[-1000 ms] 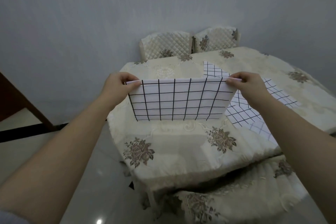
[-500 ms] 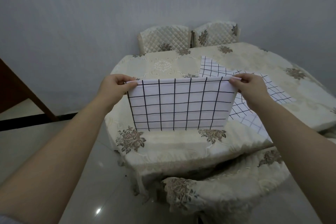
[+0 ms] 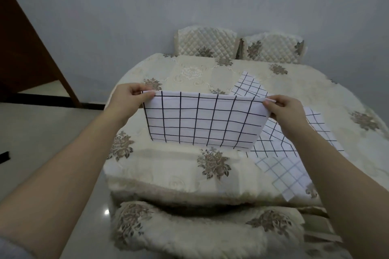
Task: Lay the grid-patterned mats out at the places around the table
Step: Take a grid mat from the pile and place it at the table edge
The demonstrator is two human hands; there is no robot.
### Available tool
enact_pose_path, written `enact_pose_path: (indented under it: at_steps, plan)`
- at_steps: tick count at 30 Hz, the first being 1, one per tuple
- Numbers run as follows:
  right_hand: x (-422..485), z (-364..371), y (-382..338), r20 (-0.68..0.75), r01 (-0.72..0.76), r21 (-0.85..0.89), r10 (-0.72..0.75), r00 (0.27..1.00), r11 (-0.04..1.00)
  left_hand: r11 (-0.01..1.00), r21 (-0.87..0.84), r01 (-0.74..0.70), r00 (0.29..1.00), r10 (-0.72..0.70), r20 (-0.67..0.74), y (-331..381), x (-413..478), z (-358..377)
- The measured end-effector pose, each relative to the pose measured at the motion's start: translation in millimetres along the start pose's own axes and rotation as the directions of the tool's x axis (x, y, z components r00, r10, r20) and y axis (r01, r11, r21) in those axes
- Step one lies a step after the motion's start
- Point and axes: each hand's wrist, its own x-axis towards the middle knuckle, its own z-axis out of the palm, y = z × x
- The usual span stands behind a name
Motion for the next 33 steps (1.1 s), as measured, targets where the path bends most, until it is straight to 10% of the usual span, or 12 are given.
enact_pose_path:
  at_steps: [19, 33]
  plan:
    - [-1, -20, 13, 0.123, -0.063, -0.103, 0.075, 0.99, 0.993, 0.988, 0.058, 0.142, 0.984, -0.148, 0.1, -6, -3, 0]
    - [34, 26, 111, 0.152, -0.332, -0.337, 0.399, 0.904, 0.881, 0.883, 0.256, 0.394, 0.899, -0.429, 0.093, -108, 27, 28]
